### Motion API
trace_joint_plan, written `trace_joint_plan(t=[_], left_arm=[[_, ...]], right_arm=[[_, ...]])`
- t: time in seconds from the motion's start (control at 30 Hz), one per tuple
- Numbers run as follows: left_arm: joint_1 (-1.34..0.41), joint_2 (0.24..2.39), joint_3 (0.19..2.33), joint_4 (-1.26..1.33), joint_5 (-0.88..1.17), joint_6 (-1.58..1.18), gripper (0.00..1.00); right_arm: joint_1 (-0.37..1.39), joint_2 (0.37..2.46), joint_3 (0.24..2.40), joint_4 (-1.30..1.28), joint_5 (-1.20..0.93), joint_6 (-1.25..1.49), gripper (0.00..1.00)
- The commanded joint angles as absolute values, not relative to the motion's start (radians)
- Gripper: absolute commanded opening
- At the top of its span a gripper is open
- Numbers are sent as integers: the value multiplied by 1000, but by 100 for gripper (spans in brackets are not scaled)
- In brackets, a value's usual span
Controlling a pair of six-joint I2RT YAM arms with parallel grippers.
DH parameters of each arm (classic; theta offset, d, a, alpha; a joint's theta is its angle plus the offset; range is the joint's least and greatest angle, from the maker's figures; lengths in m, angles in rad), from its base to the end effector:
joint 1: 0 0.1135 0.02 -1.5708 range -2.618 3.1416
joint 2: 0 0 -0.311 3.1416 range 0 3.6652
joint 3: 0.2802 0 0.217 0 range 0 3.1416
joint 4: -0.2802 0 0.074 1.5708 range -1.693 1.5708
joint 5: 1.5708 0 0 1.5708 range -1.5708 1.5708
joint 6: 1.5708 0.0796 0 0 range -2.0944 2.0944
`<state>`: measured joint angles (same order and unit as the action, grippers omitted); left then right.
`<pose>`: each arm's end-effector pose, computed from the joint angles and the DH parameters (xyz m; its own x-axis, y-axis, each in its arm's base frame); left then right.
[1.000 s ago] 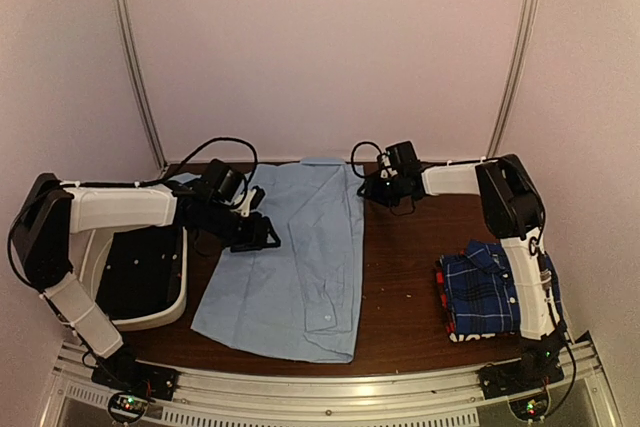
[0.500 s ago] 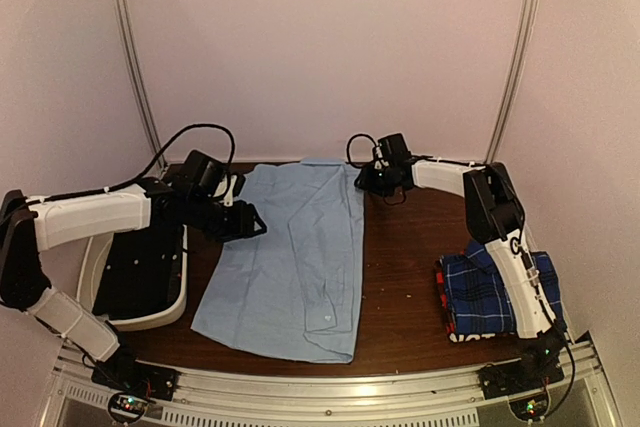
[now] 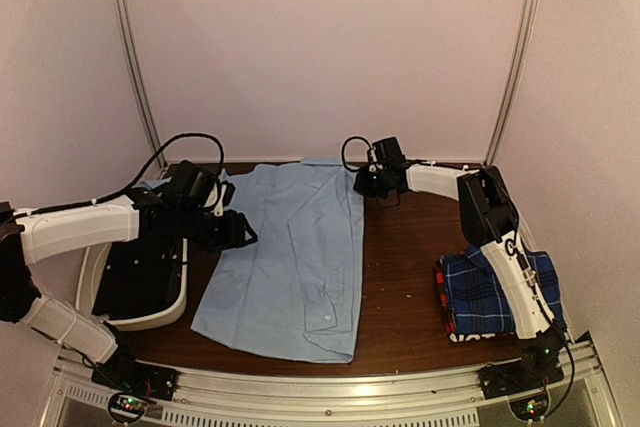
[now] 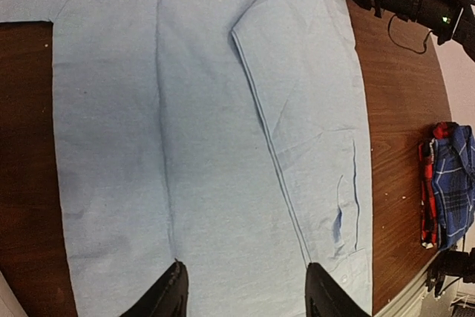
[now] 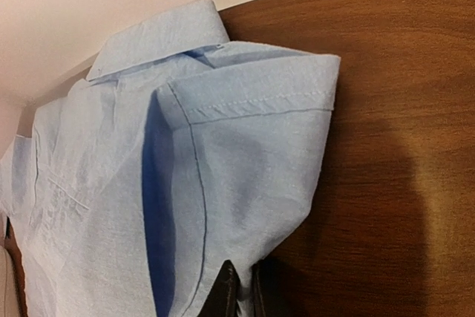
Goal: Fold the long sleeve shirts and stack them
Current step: Move the right arm to the corner of the board with the 1/3-folded shirt.
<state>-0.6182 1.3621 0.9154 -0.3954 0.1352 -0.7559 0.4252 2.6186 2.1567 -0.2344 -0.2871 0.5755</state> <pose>0.2149 -0.1660 0.2677 -0.8865 -0.2036 -0.4156 0.0541 0.8463 -0.5299 0.5539 0.2755 0.1332 -0.8132 0.2048 -0.5448 -0.1799 0.8018 0.5699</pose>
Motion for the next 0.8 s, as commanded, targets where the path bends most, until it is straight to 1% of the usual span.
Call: trace_joint_plan(t=[0.0, 0.07, 0.2, 0.3, 0.53, 0.77], left_arm=[[-629, 1354, 879, -350, 137, -777, 55], [-632, 1364, 858, -351, 112, -785, 55], [-634, 1392, 825, -331, 56, -812, 54], [-640, 1429, 822, -307, 63, -817, 54], [-690, 1500, 869, -286, 62, -824, 54], [-707, 1519, 909, -288, 66, -826, 53]], right_arm=[[425, 2663, 2149, -284, -280, 561, 5], [421, 2660, 2151, -286, -283, 555, 0], [408, 2653, 2157, -294, -285, 539, 0], [387, 2647, 2163, -307, -288, 519, 0], [339, 2645, 2191, -357, -292, 467, 0], [281, 2638, 2203, -395, -295, 437, 0]])
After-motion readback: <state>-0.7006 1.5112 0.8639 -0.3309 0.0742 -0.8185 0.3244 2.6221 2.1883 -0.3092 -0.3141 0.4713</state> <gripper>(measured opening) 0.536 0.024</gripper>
